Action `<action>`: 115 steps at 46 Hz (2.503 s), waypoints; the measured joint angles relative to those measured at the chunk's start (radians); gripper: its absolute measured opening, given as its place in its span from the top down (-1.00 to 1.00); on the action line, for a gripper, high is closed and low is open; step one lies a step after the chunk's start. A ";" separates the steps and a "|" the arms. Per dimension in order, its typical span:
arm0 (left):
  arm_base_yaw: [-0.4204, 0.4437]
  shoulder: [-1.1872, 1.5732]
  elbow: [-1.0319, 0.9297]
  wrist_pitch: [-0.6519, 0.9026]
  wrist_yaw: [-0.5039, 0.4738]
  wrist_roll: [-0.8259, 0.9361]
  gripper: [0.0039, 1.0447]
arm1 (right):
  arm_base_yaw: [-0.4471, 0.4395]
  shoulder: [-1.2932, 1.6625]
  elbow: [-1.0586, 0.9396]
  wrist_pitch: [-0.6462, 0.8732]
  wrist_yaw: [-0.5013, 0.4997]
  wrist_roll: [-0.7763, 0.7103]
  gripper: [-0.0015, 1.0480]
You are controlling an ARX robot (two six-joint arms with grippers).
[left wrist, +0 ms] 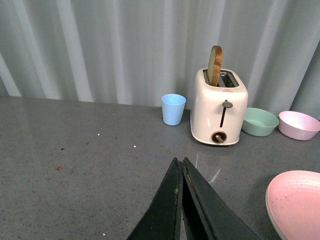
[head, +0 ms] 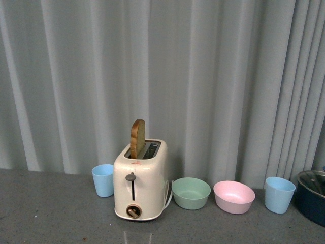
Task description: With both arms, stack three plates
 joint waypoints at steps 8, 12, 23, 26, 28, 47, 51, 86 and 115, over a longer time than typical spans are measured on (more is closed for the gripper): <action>0.000 0.000 0.000 0.000 0.000 -0.001 0.31 | 0.000 0.000 0.000 0.000 0.000 0.000 -0.86; 0.000 0.000 0.000 0.000 0.000 -0.001 -0.06 | 0.000 0.000 0.000 0.000 0.000 0.000 -0.86; 0.000 -0.001 0.000 -0.001 0.002 -0.001 -0.78 | 0.285 0.250 0.150 -0.205 0.782 0.169 -0.86; 0.000 0.000 0.000 -0.001 0.000 0.000 -0.90 | 0.237 0.243 0.161 -0.163 0.793 0.155 -0.86; 0.000 0.000 0.000 -0.001 -0.002 -0.001 -0.86 | 0.109 0.277 0.161 -0.067 0.681 0.135 -0.86; 0.000 -0.001 0.000 -0.001 0.000 -0.001 -0.87 | -0.553 1.212 0.380 0.483 0.093 0.046 -0.86; 0.000 -0.001 0.000 -0.001 0.000 -0.001 -0.87 | -0.577 1.335 0.449 0.477 0.068 0.028 -0.86; 0.000 -0.001 0.000 -0.001 0.000 -0.001 -0.87 | -0.492 1.926 0.669 0.454 -0.111 -0.172 -0.86; 0.000 -0.001 0.000 -0.001 0.000 -0.001 -0.87 | -0.469 2.002 0.592 0.566 -0.193 -0.128 -0.86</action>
